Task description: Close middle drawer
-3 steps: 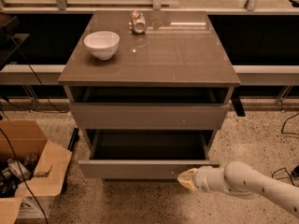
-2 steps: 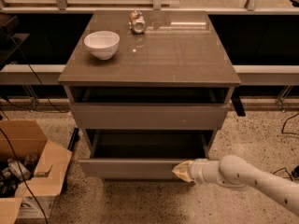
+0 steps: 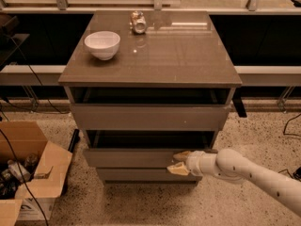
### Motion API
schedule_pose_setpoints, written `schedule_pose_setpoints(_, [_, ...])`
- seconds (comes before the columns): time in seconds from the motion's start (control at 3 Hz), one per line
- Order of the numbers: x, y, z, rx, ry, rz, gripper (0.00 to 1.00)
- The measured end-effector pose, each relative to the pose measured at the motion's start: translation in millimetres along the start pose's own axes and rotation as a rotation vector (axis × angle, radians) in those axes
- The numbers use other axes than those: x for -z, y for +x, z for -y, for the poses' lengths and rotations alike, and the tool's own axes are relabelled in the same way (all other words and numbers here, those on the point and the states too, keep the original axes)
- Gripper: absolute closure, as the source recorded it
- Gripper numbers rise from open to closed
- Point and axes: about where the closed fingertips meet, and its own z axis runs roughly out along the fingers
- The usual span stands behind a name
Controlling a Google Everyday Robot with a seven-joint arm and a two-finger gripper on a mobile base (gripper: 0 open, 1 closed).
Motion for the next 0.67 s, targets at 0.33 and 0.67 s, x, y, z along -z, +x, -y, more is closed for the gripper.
schedule_pose_setpoints(0.33, [-7.0,-12.0,10.4,0.014,0.007,0.017,0.00])
schedule_pose_setpoints(0.67, [-6.9,-12.4,11.2,0.015,0.008,0.018,0.00])
